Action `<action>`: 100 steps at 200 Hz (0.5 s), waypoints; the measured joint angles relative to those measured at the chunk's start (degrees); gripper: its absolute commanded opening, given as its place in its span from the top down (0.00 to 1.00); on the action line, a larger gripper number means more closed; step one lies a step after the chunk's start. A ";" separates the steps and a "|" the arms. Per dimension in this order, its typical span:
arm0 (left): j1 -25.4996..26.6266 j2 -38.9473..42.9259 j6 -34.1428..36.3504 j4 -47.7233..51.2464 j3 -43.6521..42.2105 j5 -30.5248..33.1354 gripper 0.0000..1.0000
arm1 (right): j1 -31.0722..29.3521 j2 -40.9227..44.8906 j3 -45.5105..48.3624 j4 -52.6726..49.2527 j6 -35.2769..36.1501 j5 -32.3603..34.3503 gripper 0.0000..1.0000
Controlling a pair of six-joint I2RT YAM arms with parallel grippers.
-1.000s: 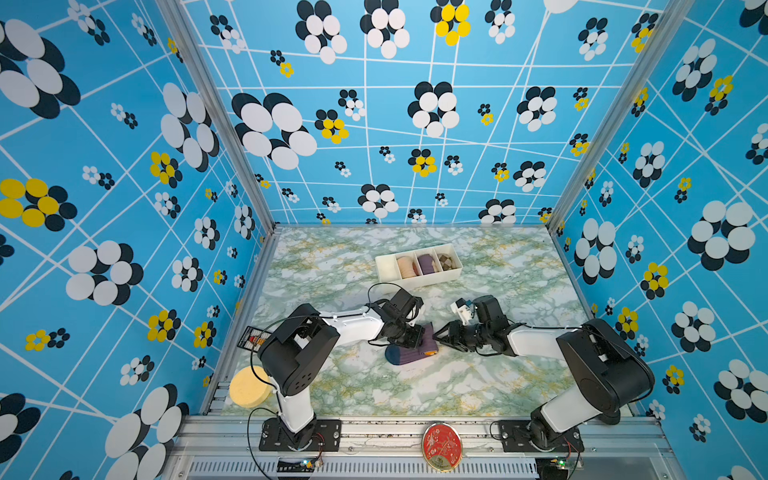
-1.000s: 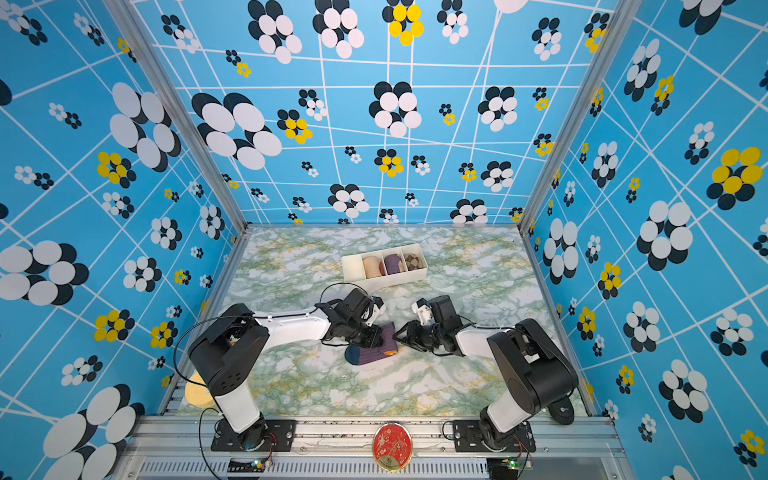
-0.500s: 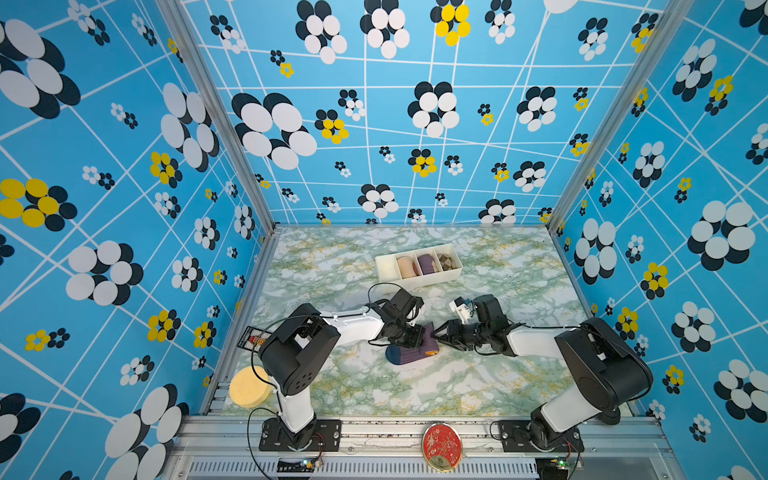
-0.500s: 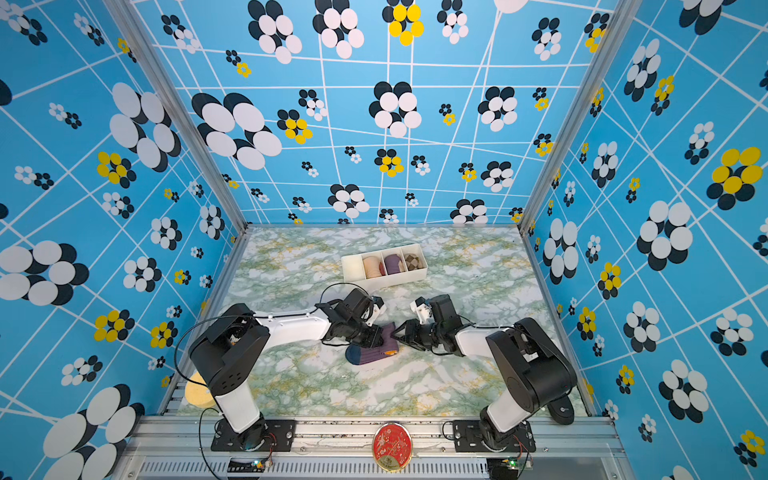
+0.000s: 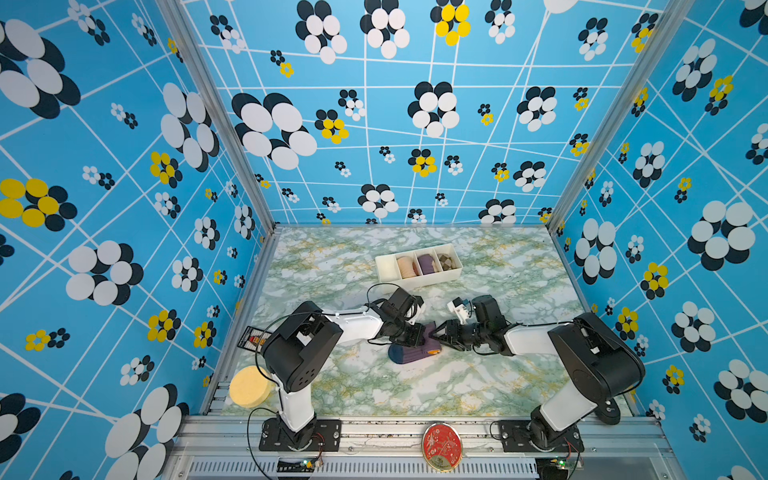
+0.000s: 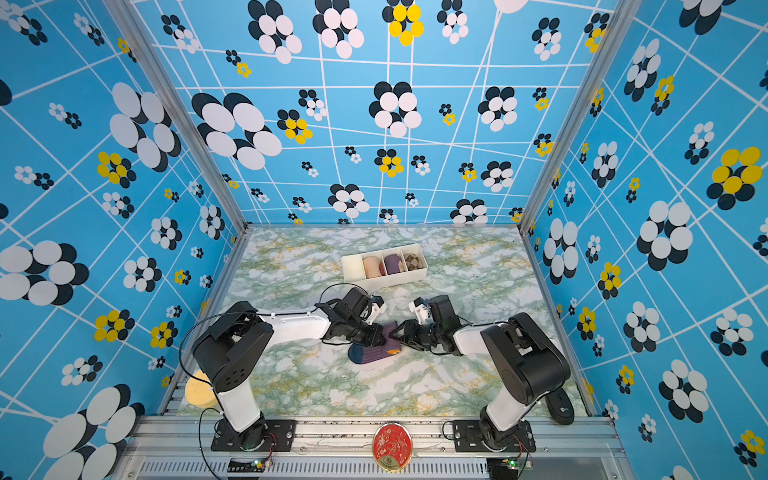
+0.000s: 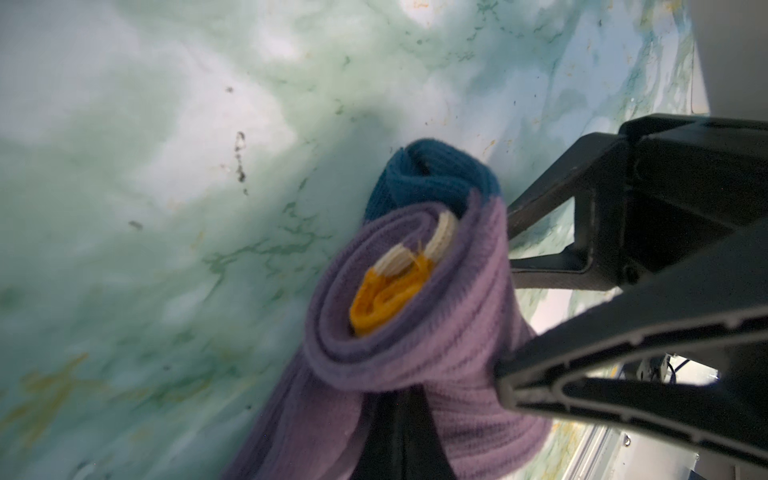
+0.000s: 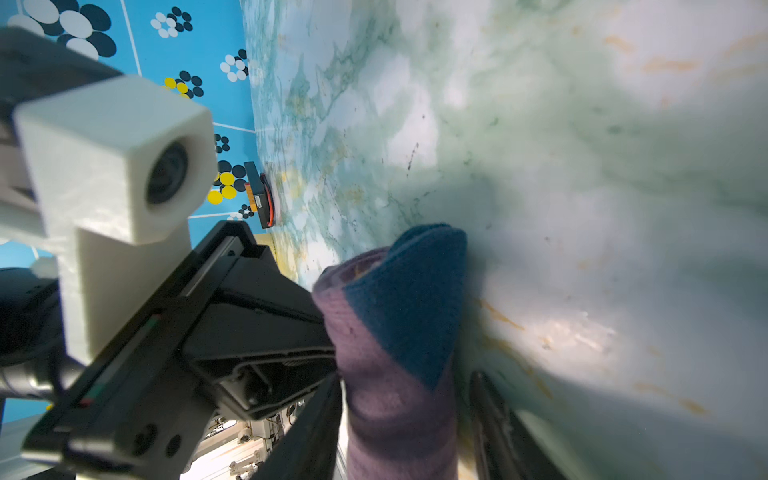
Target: Roll the socks
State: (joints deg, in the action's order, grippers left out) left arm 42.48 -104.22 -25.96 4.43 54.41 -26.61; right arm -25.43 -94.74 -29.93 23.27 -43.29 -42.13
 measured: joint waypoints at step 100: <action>-0.44 -0.35 -0.44 -1.77 -0.63 -1.49 1.00 | -0.81 -2.29 -0.22 4.02 -1.29 -1.16 0.51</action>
State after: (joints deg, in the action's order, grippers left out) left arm 42.04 -104.57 -26.39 2.66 53.78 -28.10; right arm -26.24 -97.03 -30.15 27.29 -44.58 -43.29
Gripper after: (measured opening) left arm 0.039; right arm 0.498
